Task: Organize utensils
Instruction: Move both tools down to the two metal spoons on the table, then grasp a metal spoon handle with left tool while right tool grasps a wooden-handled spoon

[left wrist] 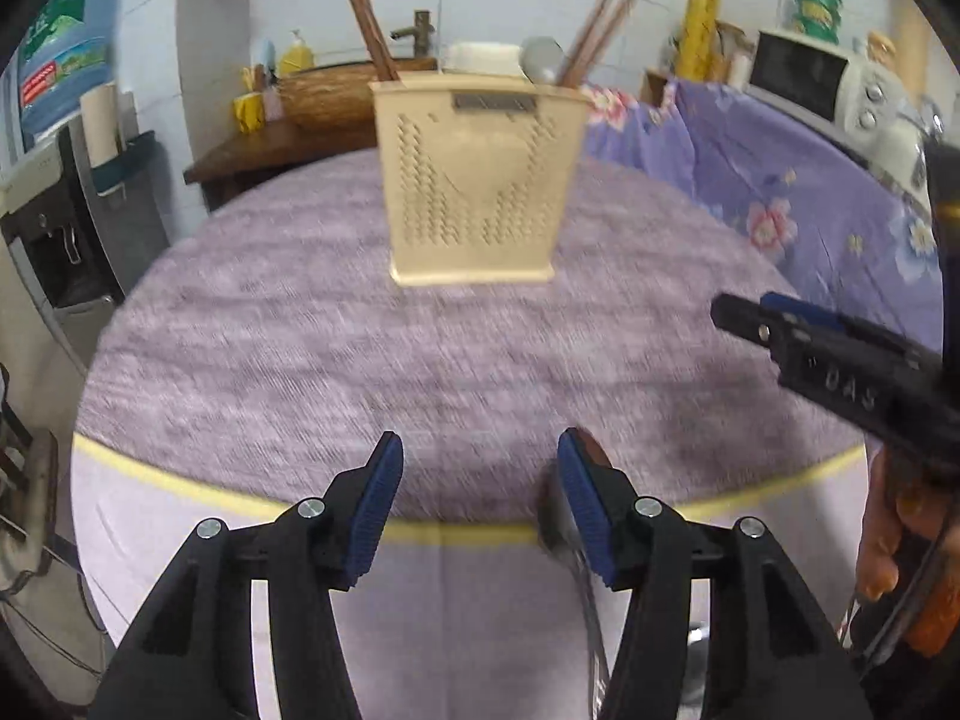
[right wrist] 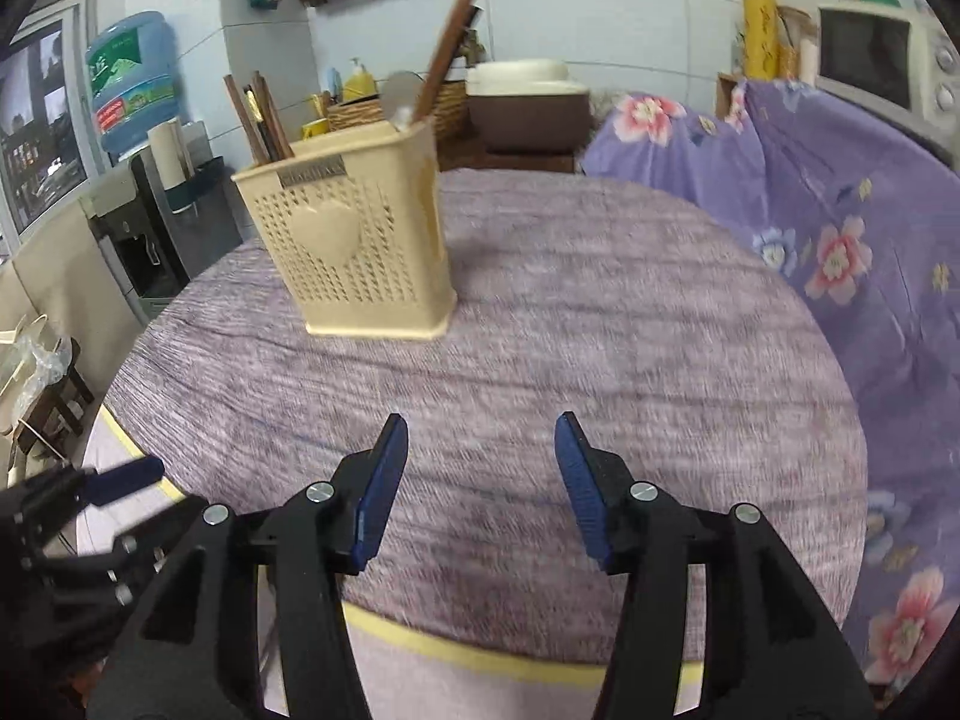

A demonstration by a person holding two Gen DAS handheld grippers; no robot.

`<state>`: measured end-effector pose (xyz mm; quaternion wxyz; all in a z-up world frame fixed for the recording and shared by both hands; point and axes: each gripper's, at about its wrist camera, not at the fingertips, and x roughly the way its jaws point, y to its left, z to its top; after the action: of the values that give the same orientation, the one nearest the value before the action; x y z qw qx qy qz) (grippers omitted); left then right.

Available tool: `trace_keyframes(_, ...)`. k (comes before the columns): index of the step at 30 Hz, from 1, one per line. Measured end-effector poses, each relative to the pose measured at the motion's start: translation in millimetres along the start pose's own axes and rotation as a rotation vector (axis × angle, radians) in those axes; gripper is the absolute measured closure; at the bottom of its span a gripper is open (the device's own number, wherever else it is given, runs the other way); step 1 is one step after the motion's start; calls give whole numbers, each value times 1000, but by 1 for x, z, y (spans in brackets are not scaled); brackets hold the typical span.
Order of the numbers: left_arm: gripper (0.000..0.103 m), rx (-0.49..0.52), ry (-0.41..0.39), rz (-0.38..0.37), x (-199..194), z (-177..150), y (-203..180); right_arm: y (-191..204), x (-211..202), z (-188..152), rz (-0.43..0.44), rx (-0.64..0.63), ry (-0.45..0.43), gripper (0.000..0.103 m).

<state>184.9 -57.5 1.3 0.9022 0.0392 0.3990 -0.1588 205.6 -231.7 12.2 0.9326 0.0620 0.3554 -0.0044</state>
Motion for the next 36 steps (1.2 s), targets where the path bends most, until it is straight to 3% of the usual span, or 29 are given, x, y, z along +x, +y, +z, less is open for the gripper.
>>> trace_keyframes(8, 62, 49, 107, -39, 10, -32, -23, -13, -12, -34, -18, 27, 25, 51)
trace_keyframes(16, 74, 79, 157, -13, 19, -51, -38, -9, -21, -41, -7, 31, 21, 51)
trace_keyframes(19, 77, 104, 142, 26, 19, -55, -42, -9, -21, -40, -6, 34, 20, 51)
trace_keyframes(23, 94, 105, 138, 50, 19, -55, -37, -7, -20, -41, -9, 29, 29, 51)
trace_keyframes(29, 96, 45, 134, 97, 20, -50, 0, 4, -7, -44, 38, 11, 80, 51)
trace_keyframes(36, 96, 2, 130, 90, 18, -49, 19, 44, 16, -52, 106, -55, 166, 51)
